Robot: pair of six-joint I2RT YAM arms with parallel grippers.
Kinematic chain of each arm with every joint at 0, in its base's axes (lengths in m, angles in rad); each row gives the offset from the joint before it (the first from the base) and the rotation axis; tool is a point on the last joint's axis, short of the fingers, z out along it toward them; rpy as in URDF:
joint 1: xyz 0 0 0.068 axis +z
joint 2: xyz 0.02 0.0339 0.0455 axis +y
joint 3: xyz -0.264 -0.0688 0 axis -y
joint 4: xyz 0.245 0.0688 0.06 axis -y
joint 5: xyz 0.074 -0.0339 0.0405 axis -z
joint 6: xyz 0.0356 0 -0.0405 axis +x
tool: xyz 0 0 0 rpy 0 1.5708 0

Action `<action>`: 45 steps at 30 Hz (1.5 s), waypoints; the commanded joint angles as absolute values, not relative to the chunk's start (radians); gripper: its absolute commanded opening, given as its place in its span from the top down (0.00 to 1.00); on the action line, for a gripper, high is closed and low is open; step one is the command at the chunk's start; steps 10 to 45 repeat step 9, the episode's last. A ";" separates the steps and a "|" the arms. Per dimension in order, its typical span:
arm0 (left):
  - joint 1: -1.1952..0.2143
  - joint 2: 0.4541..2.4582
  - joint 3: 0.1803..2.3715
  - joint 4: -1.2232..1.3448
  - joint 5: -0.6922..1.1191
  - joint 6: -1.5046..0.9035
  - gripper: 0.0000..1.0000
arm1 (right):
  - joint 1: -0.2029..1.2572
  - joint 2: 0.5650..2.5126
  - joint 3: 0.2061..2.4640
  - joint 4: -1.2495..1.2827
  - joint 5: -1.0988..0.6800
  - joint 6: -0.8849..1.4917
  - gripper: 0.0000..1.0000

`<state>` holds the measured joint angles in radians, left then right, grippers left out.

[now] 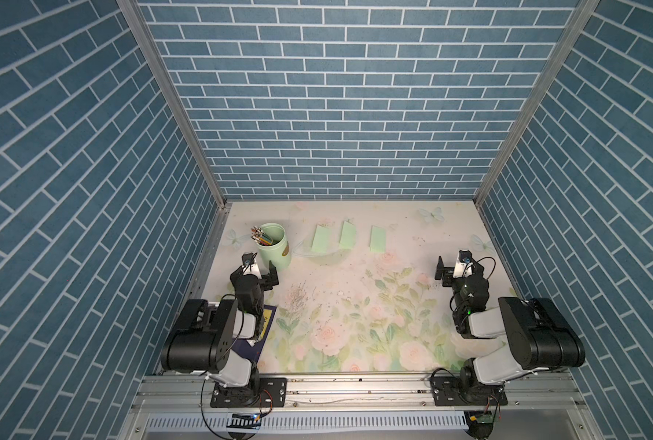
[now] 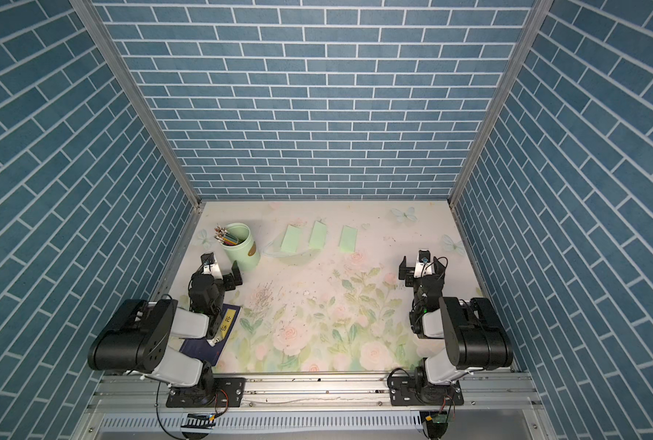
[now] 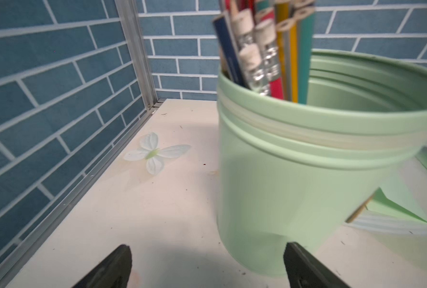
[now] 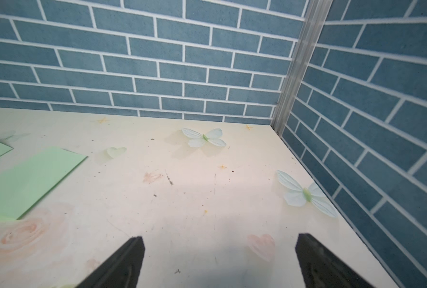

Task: Fold the square paper along the opposite sides
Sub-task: Reset both arms

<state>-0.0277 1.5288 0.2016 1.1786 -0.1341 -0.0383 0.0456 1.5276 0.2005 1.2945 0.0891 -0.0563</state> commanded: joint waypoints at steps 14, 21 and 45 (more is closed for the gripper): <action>-0.034 1.532 0.209 1.308 -0.100 -0.015 0.00 | 0.046 1.532 0.213 1.296 0.043 -0.035 0.00; -0.034 1.532 0.209 1.308 -0.100 -0.015 0.00 | 0.046 1.532 0.213 1.296 0.043 -0.035 0.00; -0.034 1.532 0.209 1.308 -0.100 -0.015 0.00 | 0.046 1.532 0.213 1.296 0.043 -0.035 0.00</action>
